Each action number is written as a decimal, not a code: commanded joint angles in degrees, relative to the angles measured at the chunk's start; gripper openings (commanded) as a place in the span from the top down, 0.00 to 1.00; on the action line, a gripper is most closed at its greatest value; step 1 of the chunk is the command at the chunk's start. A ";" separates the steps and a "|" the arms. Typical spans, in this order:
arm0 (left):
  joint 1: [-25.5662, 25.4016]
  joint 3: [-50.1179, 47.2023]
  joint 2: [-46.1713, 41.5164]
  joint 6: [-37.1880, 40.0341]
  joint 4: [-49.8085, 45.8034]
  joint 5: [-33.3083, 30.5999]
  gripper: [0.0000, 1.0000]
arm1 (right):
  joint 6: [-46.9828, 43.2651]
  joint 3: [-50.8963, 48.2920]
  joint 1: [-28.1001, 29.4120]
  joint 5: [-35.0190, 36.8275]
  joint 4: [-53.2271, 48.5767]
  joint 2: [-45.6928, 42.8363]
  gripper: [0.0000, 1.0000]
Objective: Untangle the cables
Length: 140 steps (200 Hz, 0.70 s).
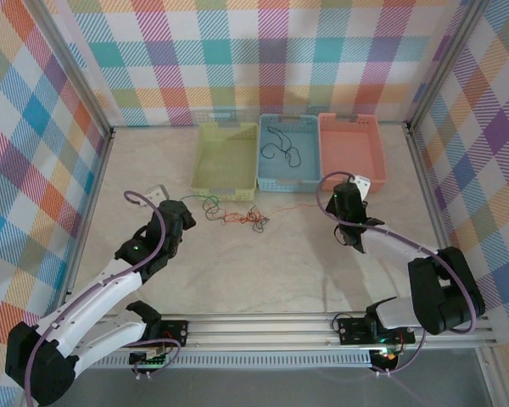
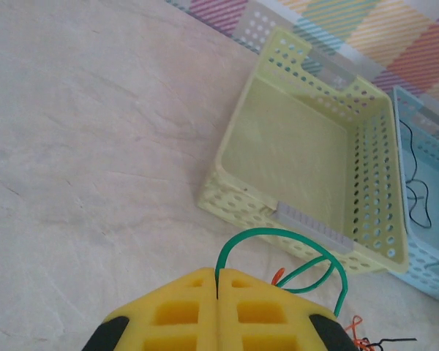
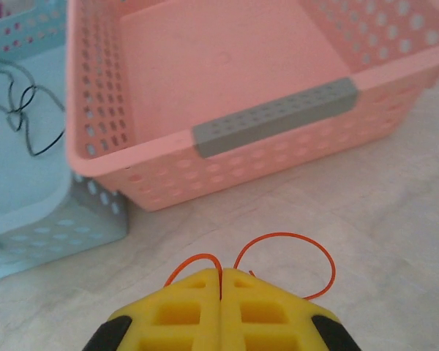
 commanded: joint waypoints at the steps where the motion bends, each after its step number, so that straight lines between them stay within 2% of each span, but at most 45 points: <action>1: 0.54 -1.33 -2.12 -2.48 -1.75 -5.53 1.00 | 5.99 -1.57 -1.89 5.26 -2.73 -2.98 1.00; 47: 0.59 -2.56 -4.29 -4.09 -1.77 -8.76 1.00 | 12.55 -4.20 -5.19 7.96 -4.84 -6.40 1.00; 107: 0.63 -3.94 -7.34 -5.11 -4.17 -12.47 1.00 | 17.98 -5.73 -10.83 7.25 -7.81 -8.07 1.00; 140: 0.64 -4.04 -8.24 -6.10 -5.02 -13.85 1.00 | 19.45 -5.90 -11.81 6.66 -8.28 -8.15 1.00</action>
